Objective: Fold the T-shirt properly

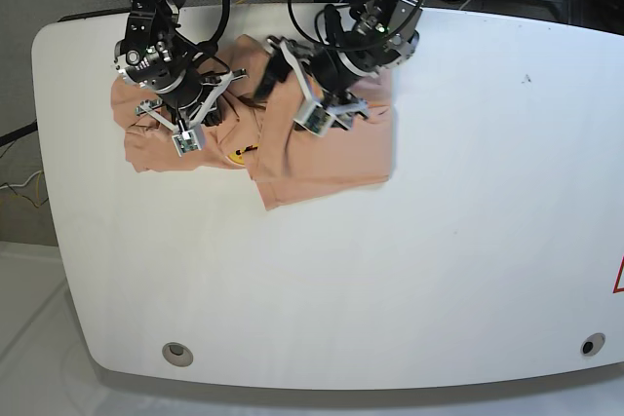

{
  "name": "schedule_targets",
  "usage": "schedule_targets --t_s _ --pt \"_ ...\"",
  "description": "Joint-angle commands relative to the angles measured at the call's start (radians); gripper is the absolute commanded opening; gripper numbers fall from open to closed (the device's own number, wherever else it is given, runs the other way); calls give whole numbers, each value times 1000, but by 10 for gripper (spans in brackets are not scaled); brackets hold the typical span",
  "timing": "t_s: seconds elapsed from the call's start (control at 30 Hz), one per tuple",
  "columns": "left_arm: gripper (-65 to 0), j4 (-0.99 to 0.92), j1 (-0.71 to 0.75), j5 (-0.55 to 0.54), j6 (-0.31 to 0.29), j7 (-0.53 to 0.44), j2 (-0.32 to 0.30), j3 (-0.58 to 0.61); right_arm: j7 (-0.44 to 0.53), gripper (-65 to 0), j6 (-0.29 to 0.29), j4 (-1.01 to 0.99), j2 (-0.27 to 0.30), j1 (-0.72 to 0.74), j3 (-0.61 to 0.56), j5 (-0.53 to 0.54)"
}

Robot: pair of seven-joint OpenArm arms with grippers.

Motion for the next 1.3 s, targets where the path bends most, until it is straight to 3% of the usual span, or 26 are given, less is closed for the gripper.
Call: schedule_targets --t_s 0.0,0.23,0.3,0.37,0.5,0.53,0.67,1.17,1.27 --pt "-211 33 -30 -10 -4 -26 0 -12 13 -650 2 16 5 7 2 9" --pt "-214 28 -70 -14 -4 -26 -60 -65 13 -650 2 18 5 7 2 9" --pt "-248 25 -70 -14 -6 -26 -60 -81 13 -650 2 19 4 7 2 9" --pt "-324 14 -70 -16 -7 -28 -60 -87 15 -650 2 19 4 12 2 9" --pt "-636 -13 -75 -16 -7 -26 -57 -91 15 -650 2 21 4 29 3 9" --pt "-650 -23 -75 -16 -7 -26 -55 -91 15 -650 2 21 2 30 3 9" --pt "-615 -53 -75 -16 -7 -33 -55 -91 15 -650 2 39 2 44 3 9" --pt "-638 -170 -69 -16 -7 -92 -61 -93 15 -649 2 85 4 76 13 9" --pt "-638 -195 -69 -16 -7 -92 -61 -93 15 -649 2 91 2 78 57 17"
